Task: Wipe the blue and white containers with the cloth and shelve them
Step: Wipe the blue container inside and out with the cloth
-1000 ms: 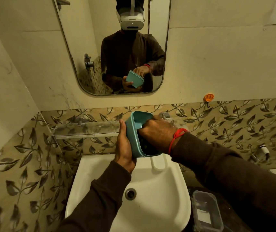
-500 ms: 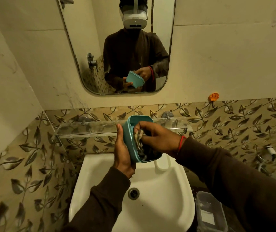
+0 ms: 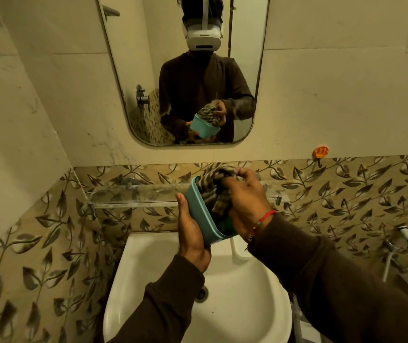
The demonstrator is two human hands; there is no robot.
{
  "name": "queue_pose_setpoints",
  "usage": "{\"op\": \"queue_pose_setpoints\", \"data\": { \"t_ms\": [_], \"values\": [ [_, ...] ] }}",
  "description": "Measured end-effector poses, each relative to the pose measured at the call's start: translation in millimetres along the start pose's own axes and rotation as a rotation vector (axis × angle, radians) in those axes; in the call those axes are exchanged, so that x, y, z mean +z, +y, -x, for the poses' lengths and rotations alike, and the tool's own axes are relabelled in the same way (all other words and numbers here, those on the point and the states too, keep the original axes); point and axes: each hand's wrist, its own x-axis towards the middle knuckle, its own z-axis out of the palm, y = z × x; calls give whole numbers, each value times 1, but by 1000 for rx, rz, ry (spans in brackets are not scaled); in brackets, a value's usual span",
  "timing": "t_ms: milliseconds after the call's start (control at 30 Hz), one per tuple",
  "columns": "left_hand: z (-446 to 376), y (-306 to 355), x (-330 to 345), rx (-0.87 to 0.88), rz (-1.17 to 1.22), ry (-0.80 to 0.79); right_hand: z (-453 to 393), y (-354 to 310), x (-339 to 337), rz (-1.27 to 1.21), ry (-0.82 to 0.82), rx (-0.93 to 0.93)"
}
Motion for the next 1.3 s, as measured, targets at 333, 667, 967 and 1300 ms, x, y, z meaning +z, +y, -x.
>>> {"op": "queue_pose_setpoints", "data": {
  "t_ms": [333, 667, 967, 1300],
  "values": [
    [-1, 8, 1, -18, -4, -53, 0, 5, -18, 929, -451, -436],
    [4, 13, 4, -292, 118, -199, -8, -43, -28, 1617, -851, -911],
    [-2, 16, 9, -173, -92, -115, -19, -16, -31, 2075, -346, -1046],
    [-1, 23, -4, -8, -257, -81, -4, -2, -29, 1938, -811, -598]
  ]
}}
